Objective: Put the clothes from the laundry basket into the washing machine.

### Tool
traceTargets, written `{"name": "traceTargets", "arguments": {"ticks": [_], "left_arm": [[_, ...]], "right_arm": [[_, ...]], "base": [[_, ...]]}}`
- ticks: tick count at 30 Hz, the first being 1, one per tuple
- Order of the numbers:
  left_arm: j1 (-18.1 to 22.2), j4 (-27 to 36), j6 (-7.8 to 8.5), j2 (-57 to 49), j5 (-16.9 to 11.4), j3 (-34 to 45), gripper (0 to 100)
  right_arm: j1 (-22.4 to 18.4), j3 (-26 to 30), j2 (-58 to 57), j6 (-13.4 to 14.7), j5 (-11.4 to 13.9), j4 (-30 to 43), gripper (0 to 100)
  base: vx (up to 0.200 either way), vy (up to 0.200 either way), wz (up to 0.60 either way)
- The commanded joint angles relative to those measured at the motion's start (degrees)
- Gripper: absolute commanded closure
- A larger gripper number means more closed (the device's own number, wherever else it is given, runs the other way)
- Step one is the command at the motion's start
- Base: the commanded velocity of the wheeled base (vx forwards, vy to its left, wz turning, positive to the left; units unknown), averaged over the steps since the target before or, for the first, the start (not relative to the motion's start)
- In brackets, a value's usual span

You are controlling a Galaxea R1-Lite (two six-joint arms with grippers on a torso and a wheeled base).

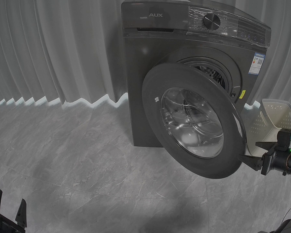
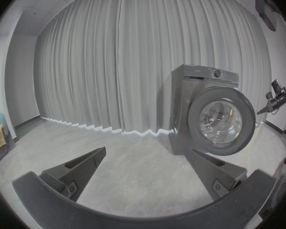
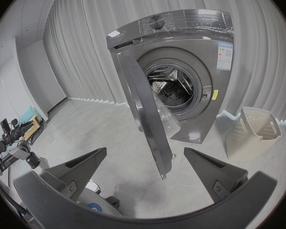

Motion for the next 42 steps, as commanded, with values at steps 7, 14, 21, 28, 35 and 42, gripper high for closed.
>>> {"name": "traceTargets", "arguments": {"ticks": [7, 14, 21, 28, 35, 42], "left_arm": [[-1.4, 2.5, -1.78, -3.7, -7.4, -0.2, 0], [-1.4, 2.6, -1.08, -3.7, -0.7, -0.3, 0], [-1.4, 2.9, -1.34, -3.7, 0.4, 0.1, 0], [-1.5, 3.0, 0.86, -3.7, -4.0, 0.9, 0], [-1.5, 3.0, 0.68, -3.7, -4.3, 0.9, 0], [-1.5, 3.0, 0.59, -3.7, -4.3, 0.9, 0]], "right_arm": [[0.5, -0.7, 1.3, 0.1, 0.0, -0.5, 0], [4.2, -0.7, 1.5, 0.5, 0.1, -0.6, 0], [4.5, -1.0, 1.5, 0.5, 0.1, -0.5, 0], [4.8, -2.3, 4.2, 0.5, -0.1, -0.6, 0], [3.4, -4.9, 10.0, 0.5, -6.8, -3.4, 0], [-1.0, -5.3, 14.6, 0.1, -11.3, -11.2, 0]], "base": [[0.0, 0.0, 0.0], [0.0, 0.0, 0.0], [0.0, 0.0, 0.0], [0.0, 0.0, 0.0], [0.0, 0.0, 0.0], [0.0, 0.0, 0.0]]}}
